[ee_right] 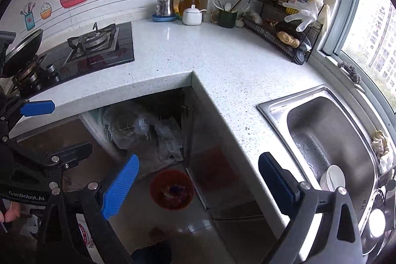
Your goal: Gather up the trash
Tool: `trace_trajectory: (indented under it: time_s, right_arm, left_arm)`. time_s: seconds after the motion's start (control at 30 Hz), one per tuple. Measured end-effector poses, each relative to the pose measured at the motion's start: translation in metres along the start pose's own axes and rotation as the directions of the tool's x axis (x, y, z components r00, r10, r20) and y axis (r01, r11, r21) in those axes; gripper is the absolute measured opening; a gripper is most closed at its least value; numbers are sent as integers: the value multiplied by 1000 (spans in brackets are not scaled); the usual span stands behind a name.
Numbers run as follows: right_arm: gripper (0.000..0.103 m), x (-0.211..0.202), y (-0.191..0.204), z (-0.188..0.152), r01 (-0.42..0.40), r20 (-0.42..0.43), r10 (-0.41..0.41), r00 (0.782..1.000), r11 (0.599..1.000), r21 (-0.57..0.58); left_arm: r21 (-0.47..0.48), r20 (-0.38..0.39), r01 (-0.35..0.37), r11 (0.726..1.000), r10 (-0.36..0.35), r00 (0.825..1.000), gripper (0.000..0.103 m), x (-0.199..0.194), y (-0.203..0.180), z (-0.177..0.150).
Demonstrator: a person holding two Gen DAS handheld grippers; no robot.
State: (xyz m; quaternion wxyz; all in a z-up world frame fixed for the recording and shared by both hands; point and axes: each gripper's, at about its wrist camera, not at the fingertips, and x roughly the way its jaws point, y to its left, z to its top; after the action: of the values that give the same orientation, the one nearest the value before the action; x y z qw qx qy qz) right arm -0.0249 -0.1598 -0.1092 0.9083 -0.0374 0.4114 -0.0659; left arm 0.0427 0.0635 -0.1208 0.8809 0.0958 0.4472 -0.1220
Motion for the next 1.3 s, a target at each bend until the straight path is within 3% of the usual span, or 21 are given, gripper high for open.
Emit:
trace_trajectory:
  time_s: [0.3,0.67,0.93,1.3]
  right_arm:
    - [97,-80,-29,-41,27,83,-28,996,1000,9]
    - [97,-163,-30,-95,56,142,-58,988,998,23]
    - [97,-193,-20,-99,57,189,-65,980,997,43]
    - [97,-205,-1,-108,80,216,-90,972,995,57]
  left_arm:
    - [-20,72,-7,1000,8,997,102,-83,-54,-45]
    - [-51,159,-37,998,44,986,102,-175,-110,-107]
    - [-71,199,-39,997,53,979,102,-209,-116,-118]
    - [-67,223,-45,997,59,973,102,-219,-116,-124]
